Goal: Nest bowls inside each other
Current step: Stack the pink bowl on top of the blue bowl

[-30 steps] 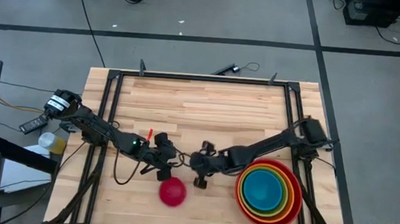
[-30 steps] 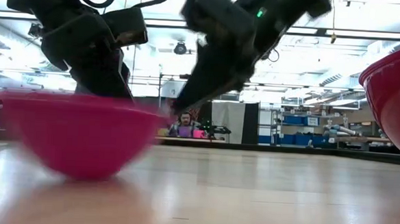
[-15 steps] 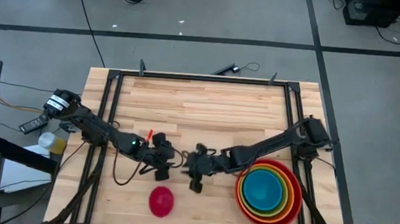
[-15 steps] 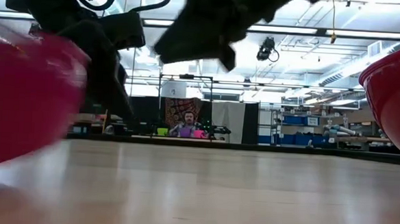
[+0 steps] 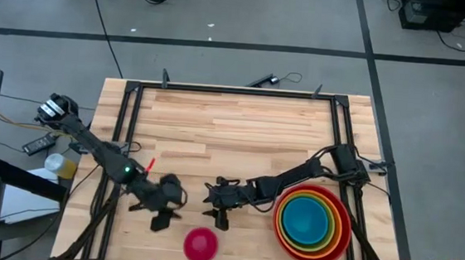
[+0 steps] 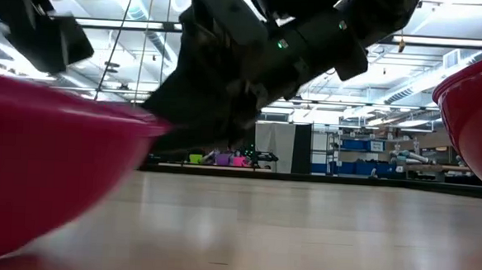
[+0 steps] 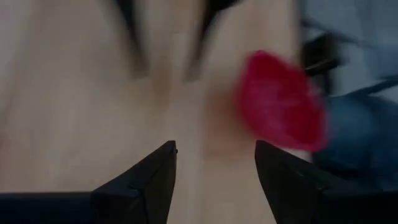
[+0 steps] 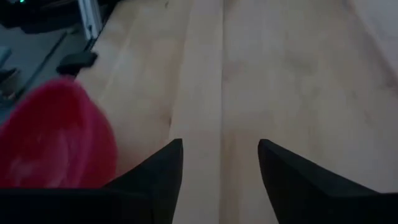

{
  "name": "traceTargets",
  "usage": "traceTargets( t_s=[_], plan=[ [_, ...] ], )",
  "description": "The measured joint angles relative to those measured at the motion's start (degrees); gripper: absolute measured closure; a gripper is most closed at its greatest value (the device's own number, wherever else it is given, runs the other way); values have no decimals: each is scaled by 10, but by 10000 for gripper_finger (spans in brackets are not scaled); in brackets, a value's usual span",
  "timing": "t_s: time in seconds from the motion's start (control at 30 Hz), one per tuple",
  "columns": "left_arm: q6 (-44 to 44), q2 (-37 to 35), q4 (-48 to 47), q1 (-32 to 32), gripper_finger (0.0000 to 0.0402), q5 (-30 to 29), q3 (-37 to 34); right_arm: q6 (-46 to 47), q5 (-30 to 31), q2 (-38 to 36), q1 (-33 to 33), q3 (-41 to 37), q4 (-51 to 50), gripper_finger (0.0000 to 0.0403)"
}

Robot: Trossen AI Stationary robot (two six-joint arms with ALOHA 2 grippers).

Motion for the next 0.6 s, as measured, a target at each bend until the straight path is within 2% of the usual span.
traceTargets(
  t_s=[0.13, 0.27, 0.43, 0.6],
  plan=[
    [-10, 33, 92, -28, 182, -5, 1, -3, 35, -5, -3, 0, -2, 190],
    [-33, 84, 135, -26, 180, -37, 0, 1, 47, -11, -10, 0, -5, 190],
    [-69, 141, 138, -5, 159, -31, 0, 33, 71, -16, -15, 0, -43, 190],
    [-70, 161, 134, 10, 131, 2, 0, 48, 77, -16, -15, 0, -72, 190]
  ],
)
